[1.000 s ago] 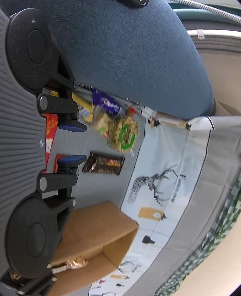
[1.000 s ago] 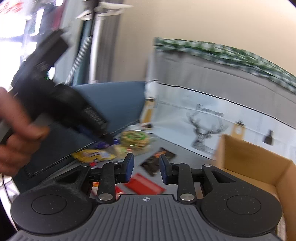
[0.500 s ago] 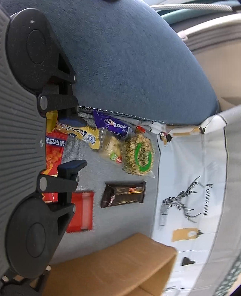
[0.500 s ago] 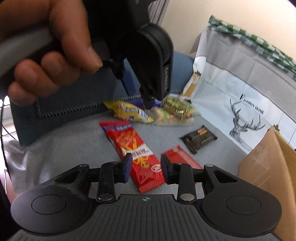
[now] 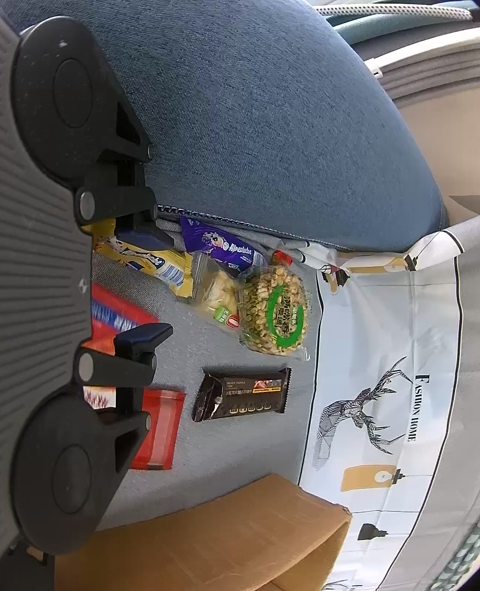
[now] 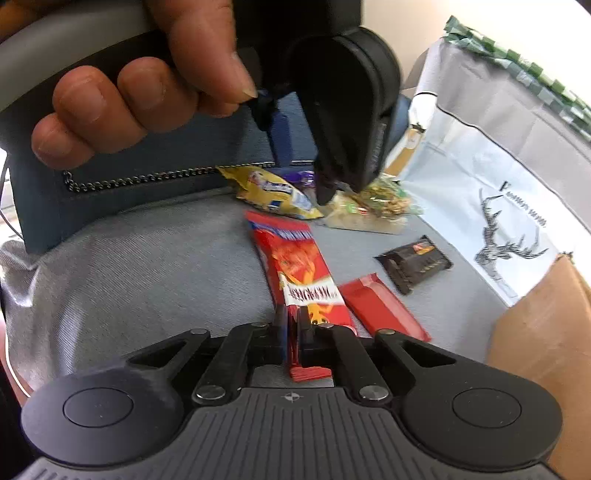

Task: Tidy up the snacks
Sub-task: 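Move both tools back to the snack pile beside the box, then grasp the red chip packet with the right tool while the left tool grasps the yellow wafer bar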

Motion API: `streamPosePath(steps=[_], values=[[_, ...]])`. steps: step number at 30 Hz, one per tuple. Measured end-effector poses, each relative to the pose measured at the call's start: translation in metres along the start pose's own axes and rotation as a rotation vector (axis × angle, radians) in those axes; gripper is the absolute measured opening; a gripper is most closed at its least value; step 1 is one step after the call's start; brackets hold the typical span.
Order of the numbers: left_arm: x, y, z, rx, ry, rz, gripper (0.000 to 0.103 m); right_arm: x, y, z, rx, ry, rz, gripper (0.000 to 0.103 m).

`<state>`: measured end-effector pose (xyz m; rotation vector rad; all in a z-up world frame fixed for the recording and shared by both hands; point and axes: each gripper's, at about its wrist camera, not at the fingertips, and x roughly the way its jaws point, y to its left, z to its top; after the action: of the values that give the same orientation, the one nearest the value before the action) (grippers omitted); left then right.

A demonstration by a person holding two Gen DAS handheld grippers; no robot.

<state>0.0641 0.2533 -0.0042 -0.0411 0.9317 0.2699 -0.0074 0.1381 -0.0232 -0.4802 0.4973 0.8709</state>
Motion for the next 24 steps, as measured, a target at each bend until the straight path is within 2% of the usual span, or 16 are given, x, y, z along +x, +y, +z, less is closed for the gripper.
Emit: streamPosePath(steps=[3, 5, 7, 9, 10, 11, 13, 18, 20, 24], values=[[0.0, -0.001, 0.0, 0.003, 0.0, 0.003, 0.048, -0.006, -0.001, -0.003, -0.024, 0.039, -0.052, 0.002], [0.0, -0.004, -0.001, 0.017, 0.003, 0.016, 0.048, -0.012, 0.002, -0.005, -0.029, 0.095, -0.083, 0.002], [0.001, -0.007, -0.003, 0.041, 0.005, 0.035, 0.048, -0.021, 0.001, -0.007, 0.008, 0.118, -0.055, 0.003], [0.005, -0.011, -0.005, 0.071, 0.015, 0.054, 0.048, -0.03, -0.002, -0.006, 0.05, 0.093, -0.011, 0.004], [0.007, -0.012, -0.005, 0.08, 0.021, 0.061, 0.048, -0.034, -0.003, -0.004, 0.062, 0.059, 0.013, 0.013], [0.009, -0.013, -0.006, 0.09, 0.026, 0.067, 0.048, -0.035, -0.004, -0.003, 0.06, 0.031, 0.014, 0.039], [0.013, -0.014, -0.007, 0.108, 0.031, 0.08, 0.048, -0.032, -0.007, -0.002, 0.07, 0.002, -0.031, 0.075], [0.029, -0.021, -0.01, 0.189, 0.058, 0.118, 0.048, 0.004, -0.029, -0.009, 0.212, 0.113, -0.002, 0.077], [0.037, -0.024, -0.011, 0.222, 0.079, 0.133, 0.048, 0.009, -0.038, -0.009, 0.283, 0.12, 0.011, 0.08], [0.048, -0.026, -0.013, 0.236, 0.103, 0.138, 0.046, 0.016, -0.05, -0.013, 0.394, 0.146, 0.07, 0.073]])
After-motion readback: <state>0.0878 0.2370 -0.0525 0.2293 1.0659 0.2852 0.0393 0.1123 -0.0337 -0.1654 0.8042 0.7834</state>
